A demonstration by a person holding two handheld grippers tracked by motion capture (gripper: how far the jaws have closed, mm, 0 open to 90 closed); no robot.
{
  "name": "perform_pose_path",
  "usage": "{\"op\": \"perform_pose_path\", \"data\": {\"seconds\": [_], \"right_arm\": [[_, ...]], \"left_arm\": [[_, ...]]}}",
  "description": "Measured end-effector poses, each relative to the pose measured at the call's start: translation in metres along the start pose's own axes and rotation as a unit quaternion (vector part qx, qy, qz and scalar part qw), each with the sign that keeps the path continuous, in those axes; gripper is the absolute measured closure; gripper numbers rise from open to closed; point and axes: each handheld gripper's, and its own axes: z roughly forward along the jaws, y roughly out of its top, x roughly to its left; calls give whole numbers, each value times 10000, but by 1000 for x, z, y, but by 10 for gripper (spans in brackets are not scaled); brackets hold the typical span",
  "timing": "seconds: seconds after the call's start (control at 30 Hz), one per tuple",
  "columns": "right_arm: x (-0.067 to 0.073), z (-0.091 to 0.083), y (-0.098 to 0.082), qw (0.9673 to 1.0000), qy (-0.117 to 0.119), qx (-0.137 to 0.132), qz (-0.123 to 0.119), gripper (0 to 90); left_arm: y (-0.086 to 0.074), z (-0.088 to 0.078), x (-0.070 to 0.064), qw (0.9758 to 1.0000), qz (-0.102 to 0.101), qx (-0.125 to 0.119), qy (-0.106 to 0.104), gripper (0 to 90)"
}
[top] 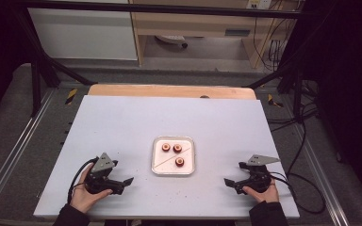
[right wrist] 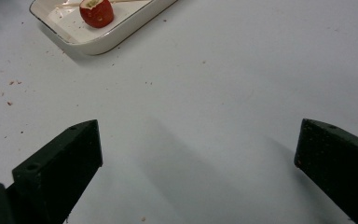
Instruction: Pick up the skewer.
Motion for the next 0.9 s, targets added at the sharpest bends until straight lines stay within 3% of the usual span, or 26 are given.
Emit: {"op": "perform_pose_path", "data": {"seconds": [0.7, 0.9], "right_arm": [[0, 1, 0, 10000, -1, 71, -20, 15], [0, 2, 0, 10000, -3, 86, -37, 15]], "left_arm": [[45, 21, -26, 9993, 334, 112, -133, 97], [55, 32, -30, 9993, 300, 141, -174, 101]]}}
